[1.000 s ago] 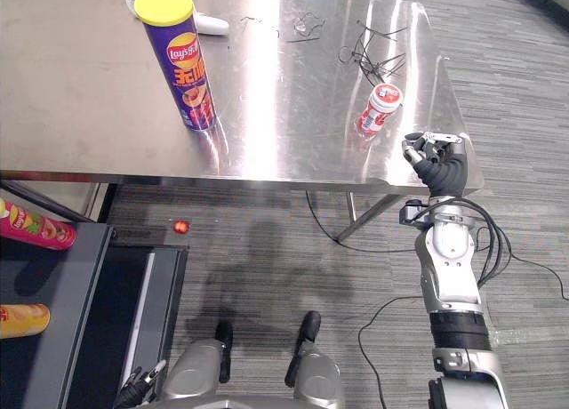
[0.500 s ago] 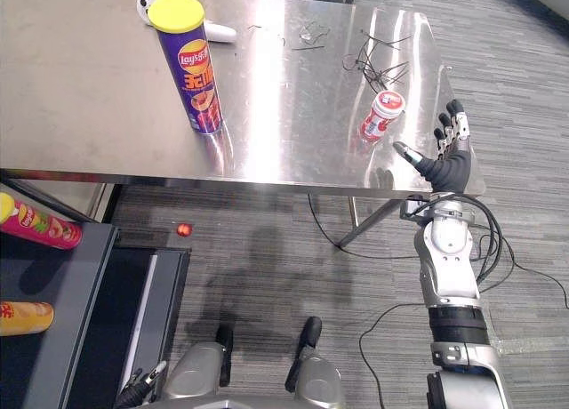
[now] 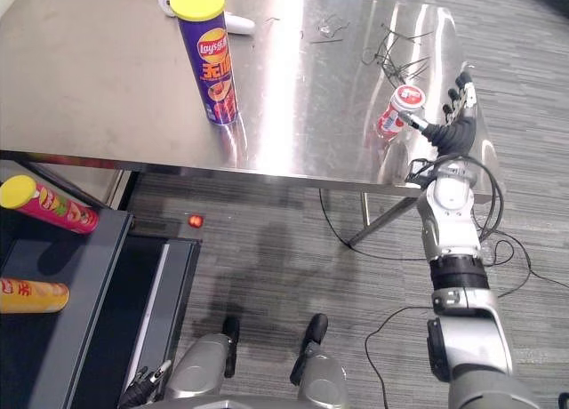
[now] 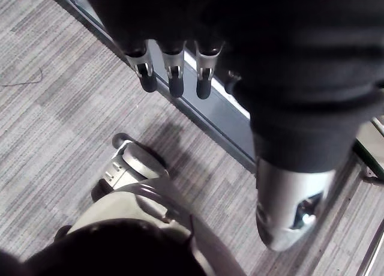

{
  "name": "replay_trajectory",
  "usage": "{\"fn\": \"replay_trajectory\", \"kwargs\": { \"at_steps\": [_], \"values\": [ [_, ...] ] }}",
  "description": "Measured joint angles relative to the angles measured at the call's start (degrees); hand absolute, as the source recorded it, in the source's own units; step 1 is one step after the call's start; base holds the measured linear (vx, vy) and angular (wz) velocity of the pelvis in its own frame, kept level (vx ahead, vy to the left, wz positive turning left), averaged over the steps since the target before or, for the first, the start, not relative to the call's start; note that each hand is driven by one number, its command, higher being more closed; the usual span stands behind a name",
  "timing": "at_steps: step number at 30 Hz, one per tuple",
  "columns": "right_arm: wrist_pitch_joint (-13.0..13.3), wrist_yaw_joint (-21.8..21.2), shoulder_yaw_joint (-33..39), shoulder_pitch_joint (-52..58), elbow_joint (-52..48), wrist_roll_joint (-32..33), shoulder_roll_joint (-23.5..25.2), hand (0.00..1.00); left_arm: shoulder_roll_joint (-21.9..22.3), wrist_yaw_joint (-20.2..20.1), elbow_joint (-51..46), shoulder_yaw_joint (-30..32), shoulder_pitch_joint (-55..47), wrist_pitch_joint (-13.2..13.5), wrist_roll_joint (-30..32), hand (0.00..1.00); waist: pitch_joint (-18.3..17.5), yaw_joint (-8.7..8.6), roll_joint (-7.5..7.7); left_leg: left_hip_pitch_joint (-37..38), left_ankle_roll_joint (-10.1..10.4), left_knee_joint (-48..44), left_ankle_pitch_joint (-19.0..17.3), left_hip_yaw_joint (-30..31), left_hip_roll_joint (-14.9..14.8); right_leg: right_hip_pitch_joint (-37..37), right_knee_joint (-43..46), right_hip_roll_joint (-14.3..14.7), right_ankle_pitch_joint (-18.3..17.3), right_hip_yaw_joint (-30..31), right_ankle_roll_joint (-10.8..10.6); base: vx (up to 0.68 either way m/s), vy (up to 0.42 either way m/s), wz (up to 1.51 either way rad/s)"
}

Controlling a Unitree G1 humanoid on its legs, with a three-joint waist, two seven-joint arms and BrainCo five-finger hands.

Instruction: Put the gum and the chips on the shelf.

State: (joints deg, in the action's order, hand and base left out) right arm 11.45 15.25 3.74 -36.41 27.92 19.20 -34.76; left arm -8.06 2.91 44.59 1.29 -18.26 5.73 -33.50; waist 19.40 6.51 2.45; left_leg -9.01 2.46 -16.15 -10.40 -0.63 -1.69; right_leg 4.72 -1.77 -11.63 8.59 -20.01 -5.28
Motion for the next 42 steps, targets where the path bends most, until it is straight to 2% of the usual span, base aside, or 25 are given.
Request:
{"fn": "replay_trajectory", "kwargs": {
  "at_steps": [3, 13, 16, 23, 24, 29, 33, 36, 42],
  "values": [
    [-0.33, 0.53, -0.54, -2.63, 2.33, 1.20, -0.52, 0.00, -0.10, -0.85, -0.13, -1.01, -0.02, 0.02, 0.00, 0.00, 0.85, 0.19, -0.42, -0.28, 0.02, -0.19, 0.01, 0.01, -0.16, 0.07, 0.01, 0.11, -0.05, -0.11, 0.03, 0.00, 0.000, 0.00],
    [-0.86, 0.86, -1.95, -8.30, 6.08, 2.30, -2.84, 0.00, -1.22, -0.96, -2.29, -2.98, 0.13, 0.41, -0.05, 0.00, 5.17, 0.90, -0.47, -2.06, 0.27, -2.00, -0.17, 0.18, -1.07, 1.10, 0.15, 0.62, 0.16, -0.25, -0.24, 0.00, 0.001, 0.00],
    [-0.87, 1.05, -2.04, -9.15, 6.85, 3.40, -3.52, 0.00, -1.26, -1.05, -2.70, -3.69, 0.14, 0.44, -0.11, 0.00, 5.66, 1.60, -1.00, -2.15, 0.32, -2.05, -0.28, 0.31, -1.08, 1.12, 0.26, 0.74, 0.16, -0.30, -0.24, 0.00, 0.006, 0.02],
    [-0.87, 1.31, -2.72, -12.32, 9.14, 3.45, -3.72, 0.00, -1.27, -1.34, -3.37, -4.68, 0.15, 0.58, -0.15, 0.00, 7.19, 1.69, -1.88, -3.80, 0.30, -3.24, -0.45, 1.11, -1.18, 2.05, 1.07, 0.74, 0.15, -0.65, -0.24, -0.03, 0.015, 0.03],
    [-0.87, 1.25, -3.69, -12.34, 9.15, 3.47, -3.73, 1.00, -1.28, -1.44, -3.34, -5.09, 0.15, 0.72, -0.15, 0.00, 7.39, 1.72, -2.15, -3.85, 0.30, -3.29, -0.45, 1.14, -1.19, 2.05, 1.12, 0.72, 0.15, -0.68, -0.23, 0.00, 0.000, 0.00],
    [-0.81, 0.57, -4.81, -13.25, 9.42, 3.49, -3.74, 1.00, -1.26, -1.59, -3.31, -6.48, 0.15, 1.31, -0.19, 0.00, 7.94, 1.81, -3.12, -4.35, 0.29, -3.31, -0.42, 1.33, -1.21, 2.44, 1.13, 0.73, 0.14, -0.92, -0.23, 0.00, 0.003, 0.01],
    [0.04, 0.05, -5.75, -14.06, 9.30, 3.29, -3.73, 1.00, -1.21, -1.58, -3.31, -6.64, 0.20, 1.44, -0.20, 0.00, 8.10, 1.88, -3.30, -4.94, 0.30, -3.12, -0.03, 1.45, -1.26, 3.10, 1.17, 0.77, 0.14, -1.09, -0.23, 0.00, 0.000, 0.00],
    [0.53, -2.23, -6.91, -14.06, 7.99, 3.02, -3.63, 1.00, -1.21, -1.58, -3.33, -6.64, 0.20, 1.44, -0.18, 0.00, 8.11, 1.99, -3.32, -4.90, 0.29, -2.97, -0.01, 1.49, -1.24, 3.09, 1.16, 0.82, 0.14, -1.20, -0.22, 0.00, 0.000, 0.00],
    [0.79, -3.85, -7.09, -13.87, 5.42, 0.85, -2.47, 1.00, -1.21, -1.63, -3.86, -6.60, 0.21, 1.39, -0.18, 0.00, 8.11, 2.88, -3.31, -4.01, 0.25, -2.21, 0.26, 1.28, -1.17, 2.48, 1.16, 0.74, 0.14, -1.24, -0.22, 0.00, 0.007, 0.01]
  ]
}}
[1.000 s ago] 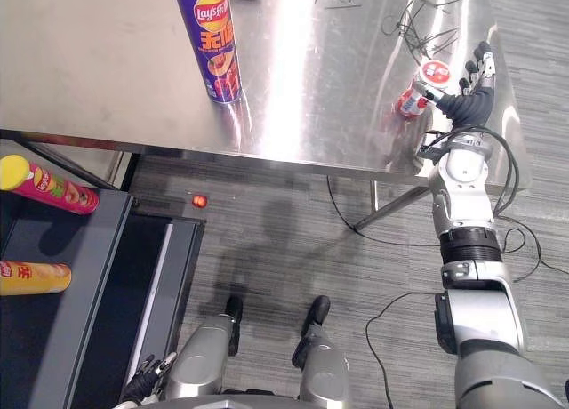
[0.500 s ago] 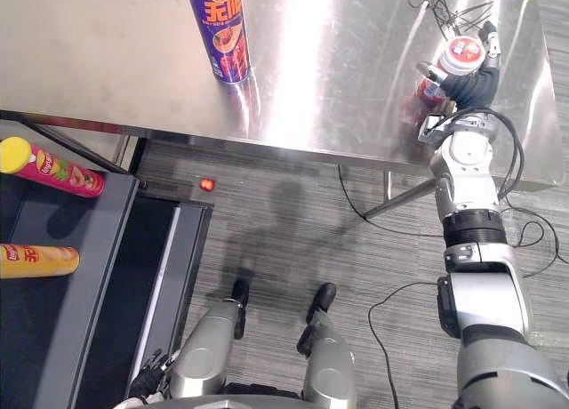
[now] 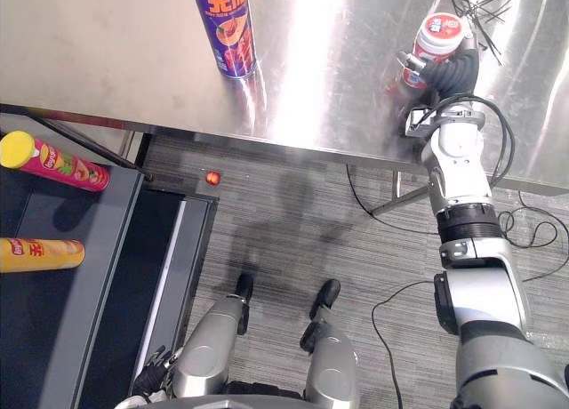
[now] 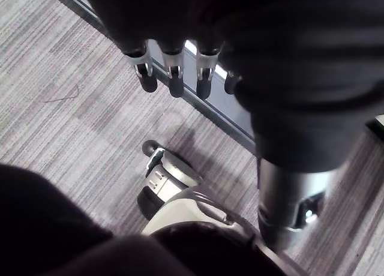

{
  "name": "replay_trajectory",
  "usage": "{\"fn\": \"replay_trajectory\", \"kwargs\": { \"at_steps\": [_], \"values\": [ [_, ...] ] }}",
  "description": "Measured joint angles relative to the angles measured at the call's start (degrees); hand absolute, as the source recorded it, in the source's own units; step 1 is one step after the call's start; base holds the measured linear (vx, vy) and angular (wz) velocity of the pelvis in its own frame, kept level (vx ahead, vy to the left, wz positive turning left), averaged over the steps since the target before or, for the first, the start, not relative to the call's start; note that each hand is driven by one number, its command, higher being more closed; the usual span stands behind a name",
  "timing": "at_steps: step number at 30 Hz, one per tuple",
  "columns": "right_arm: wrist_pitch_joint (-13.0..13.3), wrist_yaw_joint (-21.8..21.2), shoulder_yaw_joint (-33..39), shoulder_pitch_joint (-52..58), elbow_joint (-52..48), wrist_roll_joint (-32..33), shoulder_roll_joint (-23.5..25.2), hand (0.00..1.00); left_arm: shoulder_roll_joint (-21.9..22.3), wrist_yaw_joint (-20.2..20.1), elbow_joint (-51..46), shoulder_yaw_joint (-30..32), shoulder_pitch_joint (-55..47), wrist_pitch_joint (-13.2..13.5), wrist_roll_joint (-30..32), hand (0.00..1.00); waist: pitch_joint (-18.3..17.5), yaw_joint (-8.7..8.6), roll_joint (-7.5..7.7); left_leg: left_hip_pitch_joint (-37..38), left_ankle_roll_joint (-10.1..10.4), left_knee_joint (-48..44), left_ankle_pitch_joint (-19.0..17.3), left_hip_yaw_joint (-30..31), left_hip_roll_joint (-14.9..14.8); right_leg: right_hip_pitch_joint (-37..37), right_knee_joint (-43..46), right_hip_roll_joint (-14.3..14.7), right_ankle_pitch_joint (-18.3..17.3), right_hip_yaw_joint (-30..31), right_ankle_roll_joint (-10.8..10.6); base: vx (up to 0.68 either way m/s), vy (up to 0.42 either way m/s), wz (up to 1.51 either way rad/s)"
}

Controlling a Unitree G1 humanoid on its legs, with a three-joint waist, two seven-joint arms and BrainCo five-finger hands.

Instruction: Put the gum and the chips on the shelf.

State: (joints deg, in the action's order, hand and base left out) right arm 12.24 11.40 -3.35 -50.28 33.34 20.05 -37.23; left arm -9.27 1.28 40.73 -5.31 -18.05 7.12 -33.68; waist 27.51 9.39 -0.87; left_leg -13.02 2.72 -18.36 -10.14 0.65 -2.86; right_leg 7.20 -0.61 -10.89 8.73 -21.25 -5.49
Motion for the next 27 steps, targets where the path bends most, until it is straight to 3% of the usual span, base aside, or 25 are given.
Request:
{"fn": "replay_trajectory", "kwargs": {
  "at_steps": [8, 10, 13, 16, 27],
  "values": [
    [1.68, -0.29, 0.98, 5.72, -12.41, -2.22, 4.47, 1.00, -0.02, -0.03, 0.07, 0.49, 0.02, -0.27, 0.15, 0.00, -0.32, 0.09, 0.48, 3.50, 0.40, 3.88, 1.39, -0.58, -0.01, -1.63, -0.41, 0.26, -0.18, 0.70, 0.26, 0.00, -0.006, -0.04],
    [1.85, -0.58, 1.57, 8.47, -17.92, -3.23, 6.71, 1.00, -0.05, -0.03, 0.18, 1.26, -0.02, -1.18, 0.27, 0.00, -0.76, 0.03, 1.07, 4.87, 0.53, 5.09, 1.58, -1.53, -0.35, -2.19, -0.96, 0.64, -0.22, 1.54, 0.32, 0.03, -0.023, -0.19],
    [1.72, -2.55, 2.89, 14.13, -24.39, -3.75, 10.08, 1.00, -0.50, 0.16, 0.94, 2.72, -0.54, -2.44, 0.29, 0.00, -3.43, -0.83, 3.25, 6.08, 1.04, 6.95, 1.95, -1.89, -0.76, -2.60, -2.06, 1.32, -0.24, 1.97, 0.34, 0.06, -0.028, -0.12],
    [0.41, -5.91, 3.08, 21.14, -30.03, -3.12, 11.72, 1.00, -0.65, 0.43, 2.67, 4.99, -0.80, -2.85, 0.22, 0.00, -7.17, -1.45, 5.52, 7.54, 1.22, 8.09, 1.99, -3.18, -1.11, -2.91, -2.80, 1.80, -0.23, 3.12, 0.34, 0.10, -0.013, -0.20],
    [-6.26, -19.61, 2.75, 39.84, -39.42, 0.85, 14.68, 1.00, 0.40, 0.73, 5.91, 9.16, -0.79, -2.85, 1.19, 0.00, -13.74, -4.32, 6.93, 12.21, 1.09, 10.25, 1.37, -5.42, -0.93, -5.70, -3.76, 1.67, -0.39, 5.46, 0.11, 0.01, 0.012, -0.12]
  ]
}}
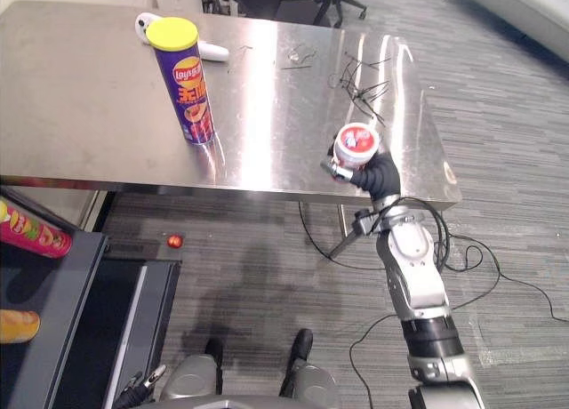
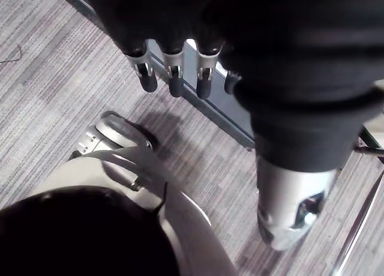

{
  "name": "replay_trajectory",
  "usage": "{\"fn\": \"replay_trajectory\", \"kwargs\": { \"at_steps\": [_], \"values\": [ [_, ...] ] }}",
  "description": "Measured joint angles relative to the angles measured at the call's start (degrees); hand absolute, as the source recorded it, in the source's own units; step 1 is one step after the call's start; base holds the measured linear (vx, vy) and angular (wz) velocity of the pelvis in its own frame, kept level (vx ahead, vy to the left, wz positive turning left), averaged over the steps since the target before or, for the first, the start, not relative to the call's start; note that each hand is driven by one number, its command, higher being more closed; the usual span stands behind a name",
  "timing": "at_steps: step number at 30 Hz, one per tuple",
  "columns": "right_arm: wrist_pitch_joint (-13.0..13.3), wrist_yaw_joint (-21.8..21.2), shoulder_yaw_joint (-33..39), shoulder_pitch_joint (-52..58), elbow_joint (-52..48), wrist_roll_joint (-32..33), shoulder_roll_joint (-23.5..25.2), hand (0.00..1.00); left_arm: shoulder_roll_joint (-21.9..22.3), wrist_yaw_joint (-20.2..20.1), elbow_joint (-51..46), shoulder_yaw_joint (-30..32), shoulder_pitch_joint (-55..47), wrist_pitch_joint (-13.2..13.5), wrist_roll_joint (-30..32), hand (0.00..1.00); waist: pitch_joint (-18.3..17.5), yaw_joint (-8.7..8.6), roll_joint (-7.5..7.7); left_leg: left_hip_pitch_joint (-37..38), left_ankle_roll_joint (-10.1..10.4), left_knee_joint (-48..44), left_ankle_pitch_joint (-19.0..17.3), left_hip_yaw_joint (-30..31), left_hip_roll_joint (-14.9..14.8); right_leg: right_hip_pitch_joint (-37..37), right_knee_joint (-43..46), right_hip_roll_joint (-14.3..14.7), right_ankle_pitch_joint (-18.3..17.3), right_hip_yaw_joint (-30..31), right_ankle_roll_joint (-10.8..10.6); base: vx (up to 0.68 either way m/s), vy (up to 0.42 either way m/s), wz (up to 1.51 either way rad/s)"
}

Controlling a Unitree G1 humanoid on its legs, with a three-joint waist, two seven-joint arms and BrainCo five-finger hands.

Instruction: Put the gum and the chips on the shelf.

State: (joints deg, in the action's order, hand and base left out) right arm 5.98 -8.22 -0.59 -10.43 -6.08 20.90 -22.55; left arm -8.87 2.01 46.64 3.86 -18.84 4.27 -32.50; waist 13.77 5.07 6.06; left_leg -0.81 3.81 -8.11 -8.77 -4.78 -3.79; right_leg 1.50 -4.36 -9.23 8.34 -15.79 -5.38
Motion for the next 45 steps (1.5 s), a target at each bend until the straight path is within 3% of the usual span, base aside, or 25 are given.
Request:
{"fn": "replay_trajectory", "kwargs": {
  "at_steps": [5, 13, 18, 21, 23, 25, 26, 27, 28, 29, 30, 31, 32, 34, 39, 42, 45],
  "values": [
    [-0.51, -2.81, -0.43, 6.41, -0.19, 0.46, 0.01, 1.00, 0.34, 0.24, 2.70, 1.06, -0.14, -0.05, -0.15, 0.00, -2.68, -0.71, -0.29, 1.50, 0.07, 0.46, -0.07, -1.34, -0.30, -0.81, -0.79, 0.03, 0.07, 0.65, -0.18, -0.01, -0.009, -0.13],
    [-0.52, -2.22, -1.69, 10.46, -0.62, 0.56, 1.28, 1.00, 0.58, 0.36, 3.67, 2.37, -0.67, -2.43, -4.81, 0.00, -4.13, -1.40, -0.19, 2.00, 0.35, 0.74, -0.36, -2.43, -0.83, -0.76, -0.82, 0.19, -0.39, 1.24, -0.12, -0.01, -0.003, -0.05],
    [-0.23, -0.92, -5.04, 10.05, -0.28, 0.57, 1.65, 1.00, 0.99, 0.62, 3.38, 2.23, -0.52, -2.72, -5.57, 0.00, -3.93, -1.49, -0.88, -0.30, 0.90, -3.20, -1.74, 2.14, -1.90, -0.63, 4.89, 0.59, -4.70, -2.95, 0.78, 0.02, -0.028, 0.42],
    [-0.14, 1.21, -9.87, 3.90, 3.56, 0.56, 3.66, 1.00, 1.96, 1.95, 3.10, 2.28, -0.52, -1.67, -5.65, 0.00, -3.44, 0.65, -1.45, -1.78, 1.68, -5.22, -1.19, 6.38, -2.31, -1.57, 6.43, 1.09, -5.71, -7.12, 0.90, 0.05, -0.067, 0.74],
    [-0.17, 2.31, -11.37, -2.47, 8.02, 0.55, 5.15, 1.00, 2.85, 2.44, 3.08, 2.42, -0.54, -0.63, -5.66, 0.00, -1.79, 2.69, -3.19, -2.32, 2.62, -6.30, 0.26, 8.07, -2.76, -4.44, 6.27, 1.11, -6.67, -11.24, 1.28, -0.04, -0.088, 0.94],
    [-0.21, 3.13, -10.91, -3.73, 9.78, 0.52, 5.48, 1.00, 4.23, 2.35, 2.91, 3.22, -0.81, -0.46, -5.65, 0.00, -1.01, 3.14, -4.35, -4.14, 1.96, -6.45, 3.82, 3.16, -2.62, -7.15, 6.41, -0.34, -8.54, -16.56, 1.60, -0.11, -0.067, 1.57],
    [-0.23, 3.37, -9.90, -3.11, 10.03, 0.36, 4.95, 1.00, 4.55, 2.31, 2.87, 3.32, -1.21, -0.40, -5.48, 0.00, -0.55, 3.02, -5.47, -4.22, -0.07, -4.27, 5.70, -4.16, -3.19, -8.99, 6.41, -1.29, -9.43, -20.96, 1.36, -0.14, -0.043, 1.88],
    [-0.21, 3.41, -9.28, -2.50, 9.95, 0.36, 4.47, 1.00, 5.08, 2.24, 2.90, 3.34, -1.73, -0.43, -5.47, 0.00, -0.69, 2.77, -6.74, -3.96, -2.67, -2.60, 4.78, -9.13, -4.04, -9.98, 6.33, -1.10, -9.66, -23.75, 1.26, -0.14, -0.005, 1.67],
    [-0.12, 3.51, -7.93, -1.19, 9.98, 0.34, 4.38, 1.00, 5.32, 2.27, 3.28, 3.32, -2.02, -0.49, -5.45, 0.00, -0.57, 2.94, -7.26, -3.57, -3.77, -1.67, 4.29, -14.06, -4.91, -11.30, 5.42, -1.26, -9.89, -27.01, 0.89, -0.10, 0.007, 1.79],
    [0.77, 3.52, -5.99, 1.07, 9.79, -0.04, 3.91, 1.00, 5.47, 2.01, 4.10, 3.30, -2.21, -0.51, -5.18, 0.00, -0.76, 1.57, -6.21, -3.68, -6.13, -1.13, 3.43, -22.35, -6.29, -12.19, 3.84, -2.71, -9.38, -31.74, 0.23, -0.06, 0.061, 2.15],
    [1.44, 3.68, -4.04, 2.61, 9.80, -0.66, 2.97, 1.00, 6.07, 1.71, 5.68, 3.29, -1.88, -0.66, -5.05, 0.00, -1.25, 0.74, -7.11, -4.09, -7.24, -3.71, 3.93, -29.46, -7.86, -12.14, 4.81, -4.65, -9.43, -35.55, 0.22, 0.00, 0.108, 2.09],
    [1.85, 3.96, -2.87, 3.60, 9.75, -0.72, 2.36, 1.00, 6.68, 1.33, 7.18, 3.52, -2.32, -0.73, -5.08, 0.00, -1.14, 0.14, -7.04, -3.82, -8.03, -7.88, 4.41, -36.06, -9.07, -12.06, 5.89, -6.53, -9.43, -37.95, 0.22, 0.01, 0.128, 1.42],
    [2.12, 3.98, -2.36, 4.25, 9.55, -0.72, 2.03, 1.00, 6.75, 1.05, 7.77, 3.52, -2.73, -0.91, -5.06, 0.00, -1.52, -0.13, -7.67, -3.45, -9.04, -10.04, 5.20, -38.53, -9.97, -12.09, 6.68, -7.16, -9.63, -39.07, -0.10, 0.05, 0.146, 1.00],
    [2.26, 4.59, -0.80, 6.47, 8.97, -0.68, 0.72, 1.00, 6.34, -0.06, 8.08, 3.37, -3.52, -1.07, -4.78, 0.00, -2.65, -0.44, -9.74, -3.29, -8.77, -11.94, 6.64, -42.10, -10.42, -12.40, 8.62, -8.27, -9.91, -40.57, -1.42, 0.04, 0.178, 0.85],
    [2.26, 5.12, 0.47, 10.79, 5.77, -0.59, 1.12, 1.00, 5.38, -1.00, 8.35, 3.25, -3.81, -1.25, -4.47, 0.00, -3.03, -0.34, -8.86, -3.24, -9.73, -8.64, 7.62, -41.77, -6.98, -14.86, 6.30, -7.90, -9.13, -42.27, -3.54, -0.02, 0.136, 0.63],
    [2.22, 4.47, 2.42, 14.30, 4.17, -0.59, 1.19, 1.00, 5.25, -1.62, 10.02, 3.29, -3.78, -1.33, -4.42, 0.00, -4.17, -0.84, -8.19, -2.80, -9.62, -1.44, 11.10, -41.48, -3.52, -14.81, 6.49, -7.90, -9.16, -44.48, -3.61, -0.06, 0.105, 0.49],
    [2.17, 3.89, 4.53, 17.06, 2.96, -0.58, 1.26, 1.00, 5.32, -2.65, 12.55, 3.22, -3.83, -1.36, -2.54, 0.00, -4.93, -2.61, -8.60, -1.32, -8.98, 6.86, 14.58, -40.71, -1.10, -14.62, 8.58, -7.88, -10.29, -46.50, -3.85, -0.11, 0.077, 0.39]
  ]
}}
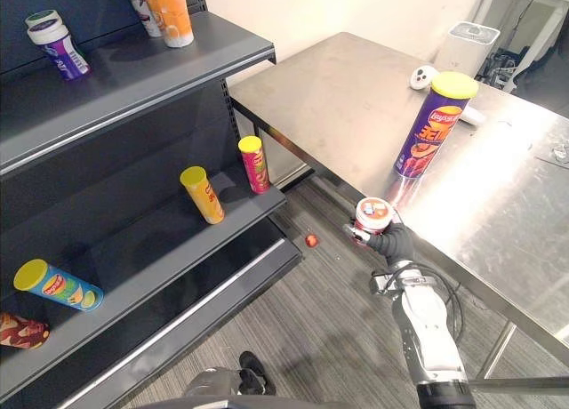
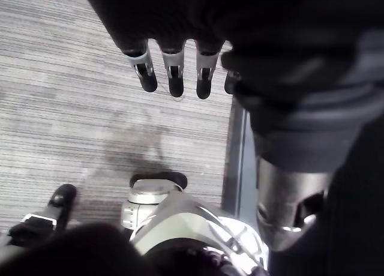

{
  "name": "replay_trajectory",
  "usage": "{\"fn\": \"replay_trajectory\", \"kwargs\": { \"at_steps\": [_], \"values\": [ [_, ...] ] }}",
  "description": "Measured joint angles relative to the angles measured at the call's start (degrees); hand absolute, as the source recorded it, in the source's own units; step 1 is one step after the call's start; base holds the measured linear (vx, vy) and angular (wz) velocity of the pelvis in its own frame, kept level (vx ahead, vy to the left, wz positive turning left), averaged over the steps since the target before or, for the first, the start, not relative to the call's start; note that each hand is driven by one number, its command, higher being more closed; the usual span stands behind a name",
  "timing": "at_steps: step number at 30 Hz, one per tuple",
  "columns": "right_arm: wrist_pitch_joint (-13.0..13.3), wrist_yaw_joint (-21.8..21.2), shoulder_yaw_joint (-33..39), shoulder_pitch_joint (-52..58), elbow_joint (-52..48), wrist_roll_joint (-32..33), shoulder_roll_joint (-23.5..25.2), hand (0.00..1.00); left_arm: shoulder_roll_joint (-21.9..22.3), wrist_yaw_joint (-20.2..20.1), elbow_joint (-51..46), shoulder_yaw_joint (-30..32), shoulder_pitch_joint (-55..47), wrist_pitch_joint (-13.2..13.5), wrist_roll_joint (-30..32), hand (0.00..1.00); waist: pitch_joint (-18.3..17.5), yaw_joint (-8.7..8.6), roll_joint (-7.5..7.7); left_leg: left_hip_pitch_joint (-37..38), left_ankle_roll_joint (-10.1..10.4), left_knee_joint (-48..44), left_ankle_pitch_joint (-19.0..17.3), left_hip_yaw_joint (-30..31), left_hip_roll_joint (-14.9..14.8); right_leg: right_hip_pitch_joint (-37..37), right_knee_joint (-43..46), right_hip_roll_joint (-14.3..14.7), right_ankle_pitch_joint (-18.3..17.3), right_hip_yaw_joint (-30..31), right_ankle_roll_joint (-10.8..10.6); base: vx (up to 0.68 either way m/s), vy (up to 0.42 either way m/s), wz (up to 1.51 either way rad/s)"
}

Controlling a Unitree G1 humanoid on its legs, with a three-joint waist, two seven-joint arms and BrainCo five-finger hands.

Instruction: Put the gum and the chips on the shelf.

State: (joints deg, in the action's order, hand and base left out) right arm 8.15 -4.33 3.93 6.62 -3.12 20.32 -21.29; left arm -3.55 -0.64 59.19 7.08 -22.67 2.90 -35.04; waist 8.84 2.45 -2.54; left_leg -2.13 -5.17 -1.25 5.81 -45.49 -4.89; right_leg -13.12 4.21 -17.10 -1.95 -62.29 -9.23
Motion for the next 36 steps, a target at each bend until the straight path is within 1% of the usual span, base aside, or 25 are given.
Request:
{"fn": "replay_trajectory", "kwargs": {
  "at_steps": [1, 2, 3, 5, 7, 13, 14, 15, 16, 17, 18, 21, 24, 25, 26, 27, 28, 29, 30, 31, 32, 33, 34, 35, 36],
  "values": [
    [0.00, 0.07, 0.93, 1.36, -0.88, 0.00, 0.00, 1.00, 0.00, -0.18, 0.49, -0.15, -0.12, 0.02, 0.28, 0.00, -0.37, -0.75, -0.17, 0.48, 0.31, 3.10, 0.68, 1.39, 0.47, 0.20, 1.58, 0.05, -1.16, -0.95, 0.08, -0.13, 0.083, 0.36],
    [0.00, 0.05, 1.84, 2.60, -1.41, 0.00, 0.01, 1.00, -0.01, -0.22, 1.16, -0.43, -0.02, 0.10, 0.29, 0.00, -1.63, -0.87, -0.61, 0.50, 0.32, 5.69, 1.04, 2.50, 0.70, 1.21, 3.74, -0.07, -2.30, -1.22, 0.22, -0.12, 0.081, 0.30],
    [0.00, 0.06, 2.14, 2.89, -1.46, -0.01, 0.01, 1.00, -0.03, -0.22, 1.27, -0.70, 0.04, 0.14, 0.32, 0.00, -2.05, -0.89, -0.53, 0.50, 0.32, 6.64, 1.23, 2.69, 0.84, 1.83, 4.85, -0.30, -2.83, -1.23, 0.34, -0.10, 0.071, 0.14],
    [0.01, 0.14, 2.73, 3.21, -1.67, -0.02, 0.01, 1.00, -0.14, -0.24, 1.18, -1.99, 0.62, 0.45, 0.47, 0.00, -2.51, -1.08, 0.12, 0.23, 0.39, 6.78, 1.29, 3.60, 1.15, 2.94, 9.27, -2.39, -4.63, -1.25, 0.78, -0.09, 0.057, 0.09],
    [0.02, 0.18, 2.93, 3.19, -1.72, -0.01, 0.01, 1.00, -0.39, -0.30, 1.12, -3.06, 1.00, 0.80, 1.75, 0.00, -2.44, -1.19, 0.33, 0.10, 0.56, 7.04, 1.05, 3.62, 1.28, 3.13, 11.03, -3.31, -5.14, -1.27, 1.02, -0.10, 0.044, 0.05],
    [0.07, 0.21, 2.98, 2.46, -1.72, -0.06, 0.01, 1.00, -1.31, 0.45, -0.06, -4.68, 1.34, 0.77, 2.46, 0.00, -2.10, -1.15, 0.39, -2.44, 0.07, 7.10, -0.44, 3.10, 1.37, 5.09, 11.95, -3.05, -5.19, -1.25, 1.13, -0.14, 0.090, 0.12],
    [0.09, 0.24, 2.98, 1.81, -1.72, -0.12, 0.01, 1.00, -1.33, 0.52, -0.04, -4.60, 1.49, 0.77, 2.32, 0.00, -1.86, -1.17, 0.51, -2.48, 0.75, 7.11, -1.84, 1.74, 1.46, 5.09, 11.61, -3.02, -5.19, -1.46, 1.14, -0.13, 0.107, 0.36],
    [0.10, 0.30, 2.96, 1.21, -1.71, -0.15, 0.08, 1.00, -1.42, 0.63, 0.18, -4.47, 1.78, 0.77, 2.30, 0.00, -1.57, -1.29, 1.11, -2.28, 3.26, 7.10, -4.59, -0.23, 1.79, 5.16, 10.39, -3.44, -5.15, -1.68, 1.19, -0.15, 0.147, 0.32],
    [0.17, 0.33, 2.88, 0.35, -1.73, -0.18, 1.35, 1.00, -2.66, 0.39, 0.05, -3.73, 2.13, 0.84, 2.12, 0.00, -1.34, -0.60, 3.34, -1.72, 0.50, 2.17, -4.88, -1.80, 1.61, 5.72, 10.24, -5.68, -4.54, -1.43, 1.96, -0.08, 0.100, 0.14],
    [0.20, 0.38, 2.65, -0.39, -1.84, -0.27, 1.73, 1.00, -2.92, 0.39, 0.09, -3.18, 1.88, 0.82, 2.12, 0.00, -1.25, -0.36, 3.38, -1.31, -0.27, -0.65, -4.32, -1.82, 0.38, 5.67, 10.70, -5.92, -4.56, -1.32, 1.95, -0.02, 0.079, -0.07],
    [0.42, 0.47, 2.38, -1.72, -2.33, -0.35, 1.82, 1.00, -2.84, 0.45, 0.15, -2.39, 1.10, 0.81, 2.10, 0.00, -0.80, -0.16, 2.29, -0.79, -0.50, -0.35, -6.62, 0.45, 0.27, 5.57, 11.76, -5.46, -4.52, -0.32, 1.98, 0.00, 0.062, 0.00],
    [0.95, 0.95, 2.04, -3.41, -2.30, -1.88, 2.55, 1.00, -3.53, 0.24, -0.56, -2.04, 2.25, 1.07, 1.77, 0.00, 0.18, -0.35, 3.26, -0.70, 0.09, 2.94, -5.87, 2.10, 2.35, 6.91, 11.95, -5.54, -3.88, 2.25, 2.73, -0.11, 0.137, 0.35],
    [0.97, 1.22, 1.36, -5.13, -2.28, -2.43, 2.51, 1.00, -2.19, -0.34, -0.93, -1.23, 2.59, 1.31, 1.37, 0.00, 1.10, -0.16, 3.18, -0.65, 0.33, 4.61, -6.53, 1.78, 3.42, 7.23, 11.53, -5.13, -4.02, 2.86, 2.85, -0.12, 0.127, 0.30],
    [1.10, 1.18, 0.80, -5.85, -1.94, -2.44, 3.18, 1.00, -2.60, -0.71, -0.84, -0.73, 2.78, 1.47, 1.05, 0.00, 1.44, -0.27, 5.56, -0.80, 1.27, 2.79, -8.90, 0.28, 4.33, 8.30, 10.16, -7.10, -3.73, 3.46, 3.67, -0.10, 0.113, -0.04],
    [1.30, 0.78, -0.34, -7.32, -1.21, -2.48, 3.94, 1.00, -3.35, -0.88, -0.95, 0.76, 2.49, 1.62, -0.47, 0.00, 1.58, 0.90, 6.03, -1.28, -2.51, -8.18, -10.86, 3.16, 1.75, 8.81, 12.61, -8.65, -3.66, 4.54, 3.97, -0.08, 0.129, -0.30],
    [2.26, -0.07, -1.09, -8.51, -1.10, -2.42, 3.96, 1.00, -2.87, -0.70, -0.79, 1.27, 2.56, 1.56, -1.22, 0.00, 2.24, 1.51, 5.18, -1.13, -0.39, -8.49, -14.30, 6.09, 1.47, 8.66, 13.74, -8.72, -2.78, 5.83, 3.95, -0.03, 0.067, -0.37],
    [2.29, -0.08, -1.43, -8.66, -1.09, -2.40, 3.94, 1.00, -2.83, -0.63, -0.88, 1.29, 2.67, 1.61, -1.54, 0.00, 2.28, 1.60, 5.22, -1.11, -0.26, -8.32, -14.40, 6.11, 1.57, 8.77, 13.81, -8.82, -2.80, 6.04, 4.19, -0.06, 0.137, 0.04],
    [2.83, -1.30, -2.27, -9.26, -1.08, -2.39, 3.67, 1.00, -3.02, -0.52, -2.71, 1.26, 2.77, 2.08, -2.23, 0.00, 2.43, 1.23, 5.40, -1.75, -0.10, -7.81, -14.35, 7.69, 2.52, 9.12, 14.41, -9.23, -1.85, 6.33, 6.32, -0.07, 0.117, 0.40],
    [3.08, -1.71, -2.35, -9.36, -1.08, -2.38, 3.66, 1.00, -3.18, -0.53, -3.51, 1.28, 3.00, 2.21, -2.28, 0.00, 2.58, 1.12, 5.51, -2.05, -0.07, -7.83, -14.28, 8.92, 2.99, 9.62, 16.18, -9.33, -0.64, 7.94, 8.25, -0.07, 0.136, 0.68],
    [3.38, -2.14, -2.30, -9.45, -0.97, -2.25, 3.60, 1.00, -3.26, -0.50, -5.02, 1.13, 3.20, 2.00, -2.28, 0.00, 2.52, 1.01, 5.13, -2.66, -0.06, -7.61, -13.56, 11.76, 3.61, 11.25, 19.04, -8.98, -1.38, 12.33, 10.17, -0.01, 0.080, 0.95],
    [3.85, -2.05, -2.18, -9.73, -0.53, -2.26, 3.58, 1.00, -3.13, -0.50, -7.10, 0.29, 3.31, 1.92, -2.27, 0.00, 2.89, 0.51, 4.35, -2.83, -0.90, -5.96, -11.96, 15.61, 3.97, 13.40, 21.44, -5.97, -3.82, 21.34, 10.95, 0.00, 0.075, 1.26],
    [3.86, -1.53, -2.22, -9.72, -0.45, -2.46, 3.58, 1.00, -3.18, -0.50, -7.69, -0.41, 3.72, 1.75, -2.23, 0.00, 3.14, 0.18, 3.42, -2.85, -0.73, -4.30, -10.43, 19.01, 4.04, 14.12, 20.80, -1.93, -5.90, 27.76, 10.00, -0.03, 0.057, 1.71],
    [3.91, -0.72, -2.22, -9.73, -0.50, -2.84, 3.54, 1.00, -3.38, -0.49, -7.37, -1.15, 5.11, 0.86, -1.96, 0.00, 3.29, -0.24, 1.70, -2.61, 1.13, -0.63, -9.34, 24.45, 4.55, 15.23, 18.83, 4.05, -6.88, 35.06, 9.73, -0.04, 0.014, 1.56],
    [4.07, -0.44, -2.21, -9.69, -0.52, -3.14, 3.58, 1.00, -3.33, -0.40, -6.78, -1.22, 6.06, 0.27, -1.94, 0.00, 2.97, -0.90, 1.72, -2.29, 2.51, 1.57, -10.61, 26.08, 4.93, 16.20, 17.28, 6.47, -6.85, 38.05, 9.69, -0.03, 0.021, 1.89],
    [4.58, -0.12, -2.18, -9.55, -2.07, -4.12, 4.24, 1.00, -4.17, -0.16, -5.99, -0.59, 8.20, -0.59, -1.94, 0.00, 3.28, -0.50, 5.35, -6.16, -6.44, -14.82, -14.05, 25.88, 4.98, 19.00, 15.85, 4.14, -7.53, 45.18, 6.67, -0.01, 0.012, 1.37]
  ]
}}
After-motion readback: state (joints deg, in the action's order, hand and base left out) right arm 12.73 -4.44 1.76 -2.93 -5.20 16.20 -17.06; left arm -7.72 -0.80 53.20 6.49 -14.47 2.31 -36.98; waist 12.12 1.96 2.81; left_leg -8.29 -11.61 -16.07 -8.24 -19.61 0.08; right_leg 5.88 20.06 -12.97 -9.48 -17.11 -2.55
